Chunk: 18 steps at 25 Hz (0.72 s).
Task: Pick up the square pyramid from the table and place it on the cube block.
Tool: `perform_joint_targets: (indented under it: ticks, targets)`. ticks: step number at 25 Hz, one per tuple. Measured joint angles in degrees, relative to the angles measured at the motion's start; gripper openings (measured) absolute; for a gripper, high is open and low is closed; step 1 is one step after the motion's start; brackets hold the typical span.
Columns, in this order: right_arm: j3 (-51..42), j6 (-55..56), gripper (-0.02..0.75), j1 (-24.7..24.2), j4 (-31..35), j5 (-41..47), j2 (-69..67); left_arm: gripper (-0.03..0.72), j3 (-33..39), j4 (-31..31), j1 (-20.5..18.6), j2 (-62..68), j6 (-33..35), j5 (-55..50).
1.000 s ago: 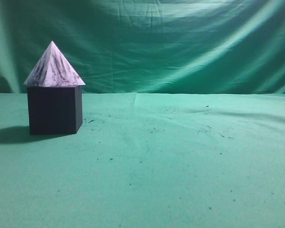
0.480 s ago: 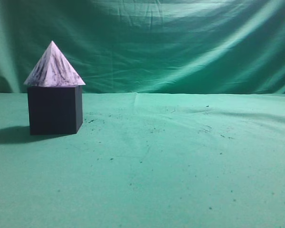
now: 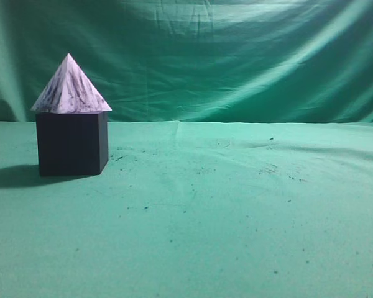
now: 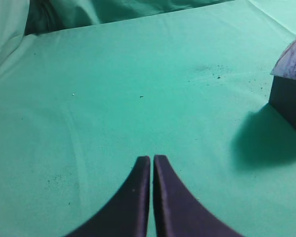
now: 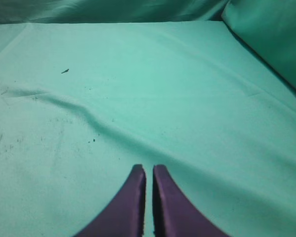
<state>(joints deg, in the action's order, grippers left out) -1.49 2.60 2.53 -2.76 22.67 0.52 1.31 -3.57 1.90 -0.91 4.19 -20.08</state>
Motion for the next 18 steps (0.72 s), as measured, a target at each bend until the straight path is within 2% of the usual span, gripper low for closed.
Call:
perform_joint_targets:
  ticks: [4,5,18]
  targets:
    - [0.00,0.00,0.000,-0.24,0.11,-0.37,0.00,0.000,0.00,0.00,0.00,0.00,0.00,0.00]
    - [0.00,0.00,0.050,-0.24,0.11,-0.37,0.00,0.000,0.00,0.00,0.00,0.00,0.00,0.00]
    - [0.00,0.00,0.050,-0.24,0.18,-0.48,0.00,0.000,0.00,0.00,0.00,0.00,0.00,0.00]
